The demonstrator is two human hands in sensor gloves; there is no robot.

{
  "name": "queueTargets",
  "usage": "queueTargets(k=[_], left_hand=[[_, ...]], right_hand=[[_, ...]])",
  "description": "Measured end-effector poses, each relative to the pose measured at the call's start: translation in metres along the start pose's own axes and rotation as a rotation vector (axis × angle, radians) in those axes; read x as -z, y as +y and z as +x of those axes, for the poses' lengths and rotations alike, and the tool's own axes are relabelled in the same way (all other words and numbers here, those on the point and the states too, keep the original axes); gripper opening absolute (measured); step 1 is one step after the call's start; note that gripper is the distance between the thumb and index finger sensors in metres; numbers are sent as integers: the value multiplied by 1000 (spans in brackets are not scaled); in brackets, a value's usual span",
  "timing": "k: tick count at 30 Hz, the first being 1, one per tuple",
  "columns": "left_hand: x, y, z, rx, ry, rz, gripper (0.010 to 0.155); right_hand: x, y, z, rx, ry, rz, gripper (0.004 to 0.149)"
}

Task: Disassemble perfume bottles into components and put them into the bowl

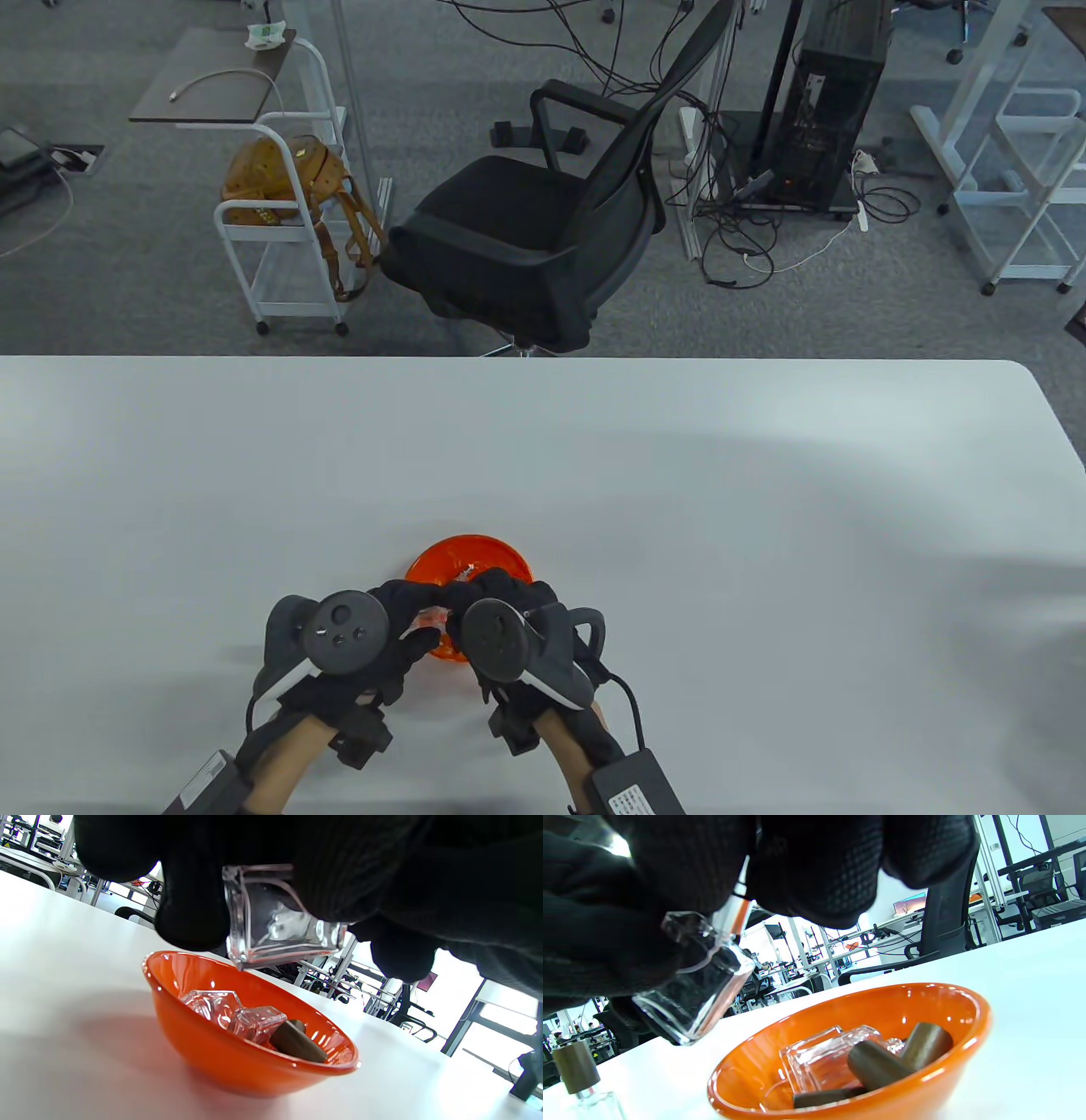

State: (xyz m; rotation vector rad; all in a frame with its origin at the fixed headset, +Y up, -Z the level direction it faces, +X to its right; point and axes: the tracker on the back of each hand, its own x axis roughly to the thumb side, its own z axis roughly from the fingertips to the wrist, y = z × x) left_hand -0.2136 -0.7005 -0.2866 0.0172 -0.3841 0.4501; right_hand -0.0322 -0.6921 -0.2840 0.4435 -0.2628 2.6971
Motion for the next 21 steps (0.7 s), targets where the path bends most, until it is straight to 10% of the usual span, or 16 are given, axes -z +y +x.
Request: queueTargets(k=[21], left_hand=[[-4,18,-13,37,152,114,55]], right_hand=[[8,-36,-32,156,110,-105,43]])
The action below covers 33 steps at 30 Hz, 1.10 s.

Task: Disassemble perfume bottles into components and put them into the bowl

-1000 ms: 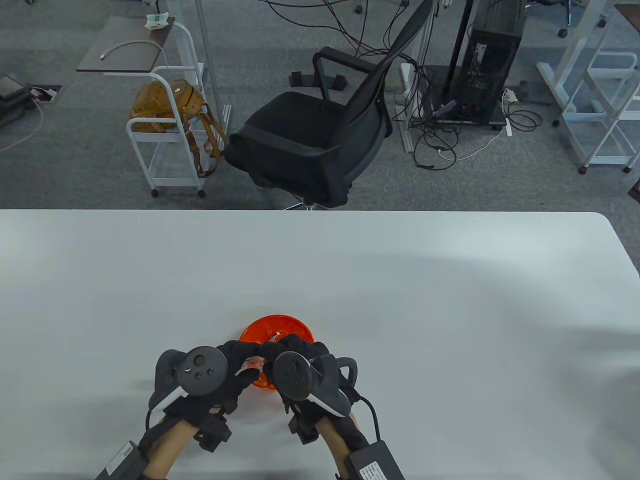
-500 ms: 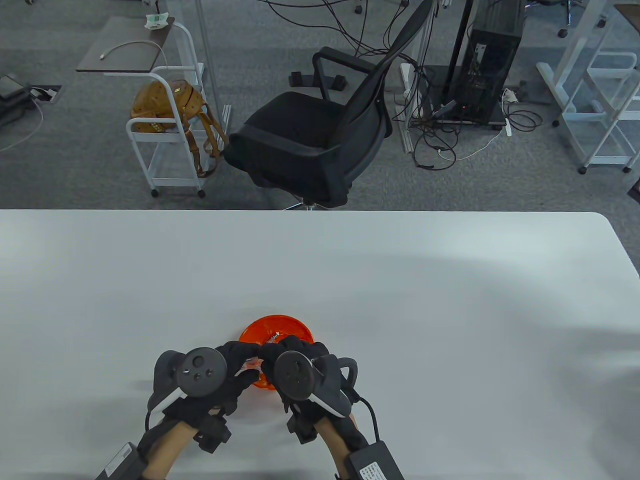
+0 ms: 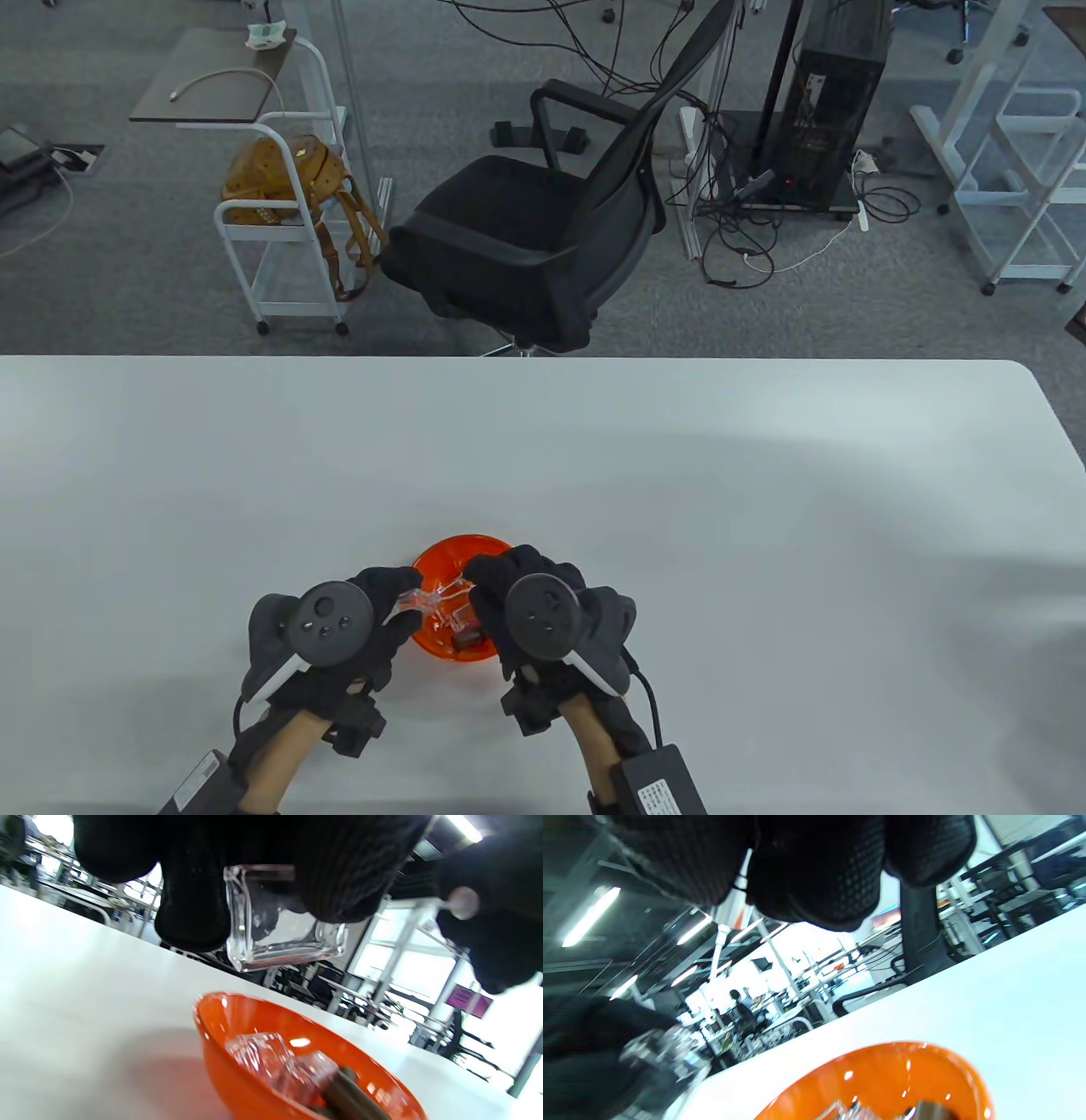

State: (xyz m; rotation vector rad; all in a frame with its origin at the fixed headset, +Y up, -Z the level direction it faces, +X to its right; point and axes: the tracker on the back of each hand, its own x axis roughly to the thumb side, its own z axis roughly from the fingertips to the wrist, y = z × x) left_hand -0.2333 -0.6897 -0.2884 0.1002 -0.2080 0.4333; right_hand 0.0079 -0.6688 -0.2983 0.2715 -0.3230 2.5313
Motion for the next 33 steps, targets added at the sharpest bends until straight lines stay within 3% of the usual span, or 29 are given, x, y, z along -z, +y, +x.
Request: queueTargets(k=[3,9,12,16,21,26,33], left_hand=[[0,8,-4,-26,33,41,55],[0,9,-3,2,28,27,56],[0,9,-3,23,27,15,55],[1,9,-2,49,28,15,55],[2,3,4,108,23,-7,54],[8,2,18,175,39,12,54],[43,-12,53,342,105,-83,56]], right_hand=[[19,12,-5,-169,92,37,44],[61,64,4,-470,232,228,44],[65,84,9,-614,225,270,45],[63,94,9,-697,197,286,46],[58,75,9,-631,164,256,49],[38,32,1,-519,142,155,47],[13,-9,-37,-381,171,68,48]])
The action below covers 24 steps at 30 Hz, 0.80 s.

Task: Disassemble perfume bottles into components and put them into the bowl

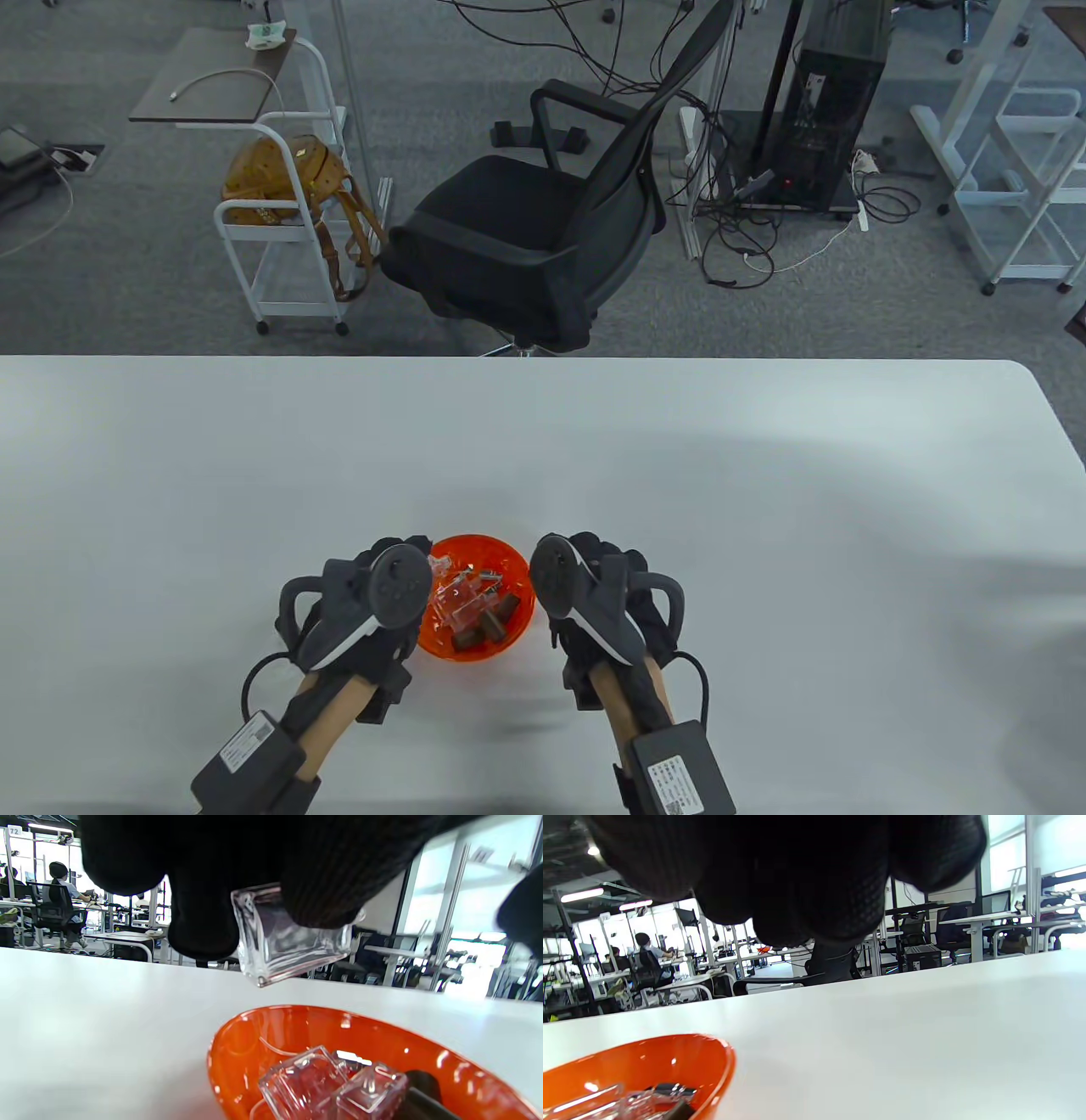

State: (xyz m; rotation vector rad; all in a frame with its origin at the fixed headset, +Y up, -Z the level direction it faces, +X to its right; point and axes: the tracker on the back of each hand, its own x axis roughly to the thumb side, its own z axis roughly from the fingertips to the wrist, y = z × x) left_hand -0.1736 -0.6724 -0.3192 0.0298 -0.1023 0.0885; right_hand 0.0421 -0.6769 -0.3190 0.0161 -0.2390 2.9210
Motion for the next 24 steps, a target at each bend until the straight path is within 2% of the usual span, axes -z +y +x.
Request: queueTargets(k=[3,10,17,24], left_hand=[[20,-11,19,115,21,-42,55],[46,-42,40,349,76,-114,55],[47,-47,44,401,79,-151,59],[43,-42,36,355,80,-172,61]], right_hand=[[-1,6,-18,91,30,28,48],[1,21,-30,94,53,97,48],[1,23,-29,107,47,105,48],[0,26,-27,102,38,125,48]])
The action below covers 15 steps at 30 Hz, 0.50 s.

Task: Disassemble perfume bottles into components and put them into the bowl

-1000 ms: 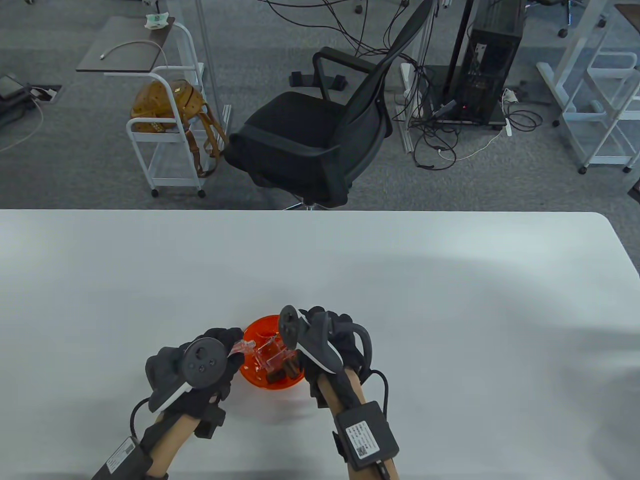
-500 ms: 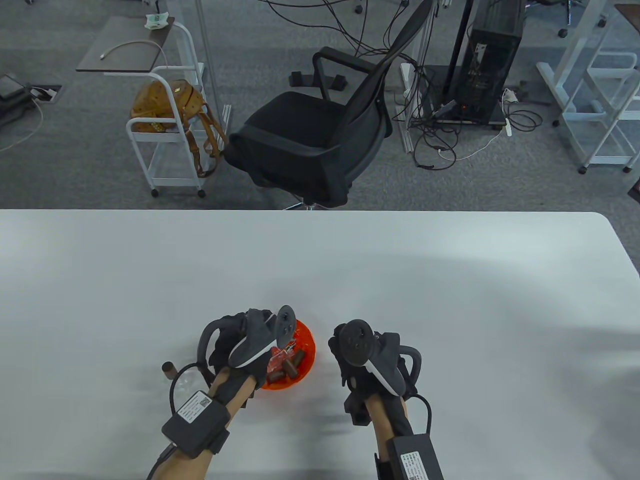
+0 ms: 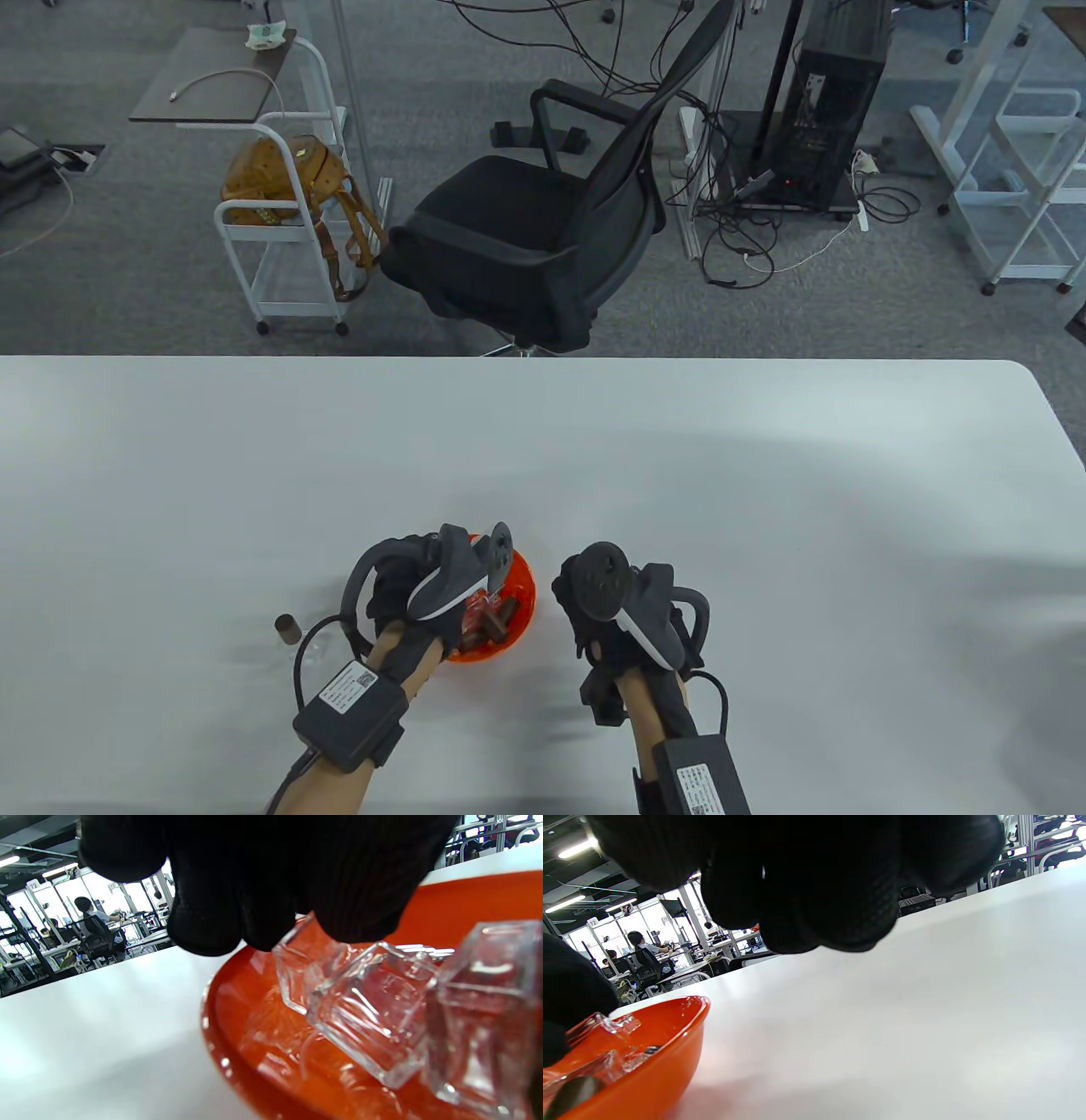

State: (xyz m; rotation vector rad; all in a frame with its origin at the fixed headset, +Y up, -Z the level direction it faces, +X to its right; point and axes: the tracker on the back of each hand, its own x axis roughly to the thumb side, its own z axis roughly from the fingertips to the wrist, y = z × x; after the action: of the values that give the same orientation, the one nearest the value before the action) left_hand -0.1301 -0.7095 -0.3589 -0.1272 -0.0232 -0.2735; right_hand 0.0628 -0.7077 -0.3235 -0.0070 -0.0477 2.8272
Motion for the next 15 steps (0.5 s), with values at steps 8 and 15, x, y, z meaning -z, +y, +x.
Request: queueTargets(k=[8,15], left_hand=[[-25,47,-71,-224,36,62,63],[-55,33,-158,-460,-30,72,70]], right_hand=[[-1,0,1,-5,1,19,48],[-2,2,6,-3,-10,35,48]])
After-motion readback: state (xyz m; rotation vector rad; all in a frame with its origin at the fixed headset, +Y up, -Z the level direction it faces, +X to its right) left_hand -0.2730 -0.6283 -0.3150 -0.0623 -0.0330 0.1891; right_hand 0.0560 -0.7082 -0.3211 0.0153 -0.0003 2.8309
